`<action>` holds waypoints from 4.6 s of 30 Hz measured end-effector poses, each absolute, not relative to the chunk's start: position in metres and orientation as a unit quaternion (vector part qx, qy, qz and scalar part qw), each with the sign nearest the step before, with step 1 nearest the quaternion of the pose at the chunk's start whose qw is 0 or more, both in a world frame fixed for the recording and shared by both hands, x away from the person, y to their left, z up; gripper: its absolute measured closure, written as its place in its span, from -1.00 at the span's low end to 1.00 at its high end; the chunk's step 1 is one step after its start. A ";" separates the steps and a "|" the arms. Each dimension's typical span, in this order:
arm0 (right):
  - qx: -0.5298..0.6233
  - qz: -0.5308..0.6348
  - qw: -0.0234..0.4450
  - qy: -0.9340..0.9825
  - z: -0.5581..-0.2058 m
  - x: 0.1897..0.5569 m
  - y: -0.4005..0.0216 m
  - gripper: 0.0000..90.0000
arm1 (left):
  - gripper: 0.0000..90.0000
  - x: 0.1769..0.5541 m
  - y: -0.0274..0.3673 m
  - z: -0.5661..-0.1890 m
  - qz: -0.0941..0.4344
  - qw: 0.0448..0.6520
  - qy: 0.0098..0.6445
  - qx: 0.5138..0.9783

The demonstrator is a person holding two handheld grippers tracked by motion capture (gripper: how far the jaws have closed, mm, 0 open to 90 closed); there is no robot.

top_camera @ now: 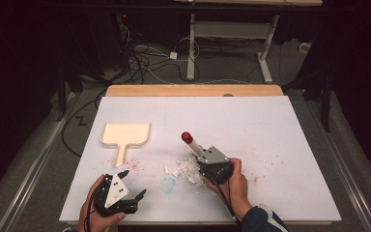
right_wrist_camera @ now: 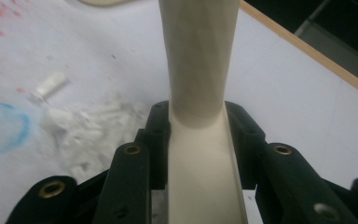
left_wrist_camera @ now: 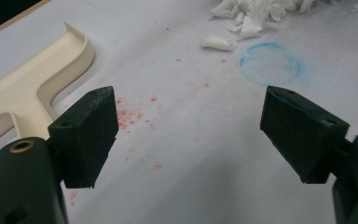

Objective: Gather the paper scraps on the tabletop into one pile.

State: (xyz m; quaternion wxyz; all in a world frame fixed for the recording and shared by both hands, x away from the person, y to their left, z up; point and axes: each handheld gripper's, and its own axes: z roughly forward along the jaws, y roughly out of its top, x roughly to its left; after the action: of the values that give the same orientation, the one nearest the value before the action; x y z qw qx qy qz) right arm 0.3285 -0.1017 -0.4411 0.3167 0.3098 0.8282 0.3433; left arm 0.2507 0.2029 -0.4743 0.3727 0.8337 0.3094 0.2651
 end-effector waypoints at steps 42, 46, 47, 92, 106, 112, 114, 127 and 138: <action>0.202 0.343 0.208 0.893 -0.404 0.325 -0.025 0.51 | -0.59 0.248 0.211 -0.470 0.277 0.386 0.312 0.823; 0.192 0.333 0.198 0.902 -0.405 0.322 -0.029 0.51 | -0.59 0.248 0.210 -0.470 0.277 0.384 0.311 0.824; 0.191 0.332 0.197 0.902 -0.404 0.321 -0.031 0.51 | -0.60 0.248 0.210 -0.470 0.275 0.384 0.311 0.825; 0.300 0.398 0.103 0.861 -0.384 0.278 -0.269 0.51 | -0.60 0.249 0.200 -0.474 0.270 0.361 0.307 0.838; 0.382 0.352 0.051 0.853 -0.411 0.343 -0.292 0.42 | -0.59 0.252 0.196 -0.476 0.268 0.355 0.303 0.843; 0.387 0.319 0.058 0.863 -0.412 0.370 -0.290 0.28 | -0.59 0.251 0.195 -0.475 0.270 0.353 0.297 0.845; 0.393 0.309 0.072 0.863 -0.411 0.378 -0.289 0.26 | -0.59 0.252 0.195 -0.476 0.269 0.353 0.297 0.845; 0.352 0.234 0.092 0.901 -0.411 0.414 -0.289 -0.10 | -0.59 0.251 0.191 -0.478 0.263 0.347 0.288 0.853; 0.365 0.252 0.221 0.869 -0.401 0.413 -0.300 -0.22 | -0.59 0.252 0.190 -0.478 0.262 0.347 0.287 0.854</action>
State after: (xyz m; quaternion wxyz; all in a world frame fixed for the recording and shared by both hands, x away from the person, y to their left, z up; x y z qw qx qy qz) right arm 0.4129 -0.2996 -0.4012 0.2213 0.3648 0.8687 0.2518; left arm 0.2515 0.1904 -0.4782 0.3473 0.8536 0.2866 0.2620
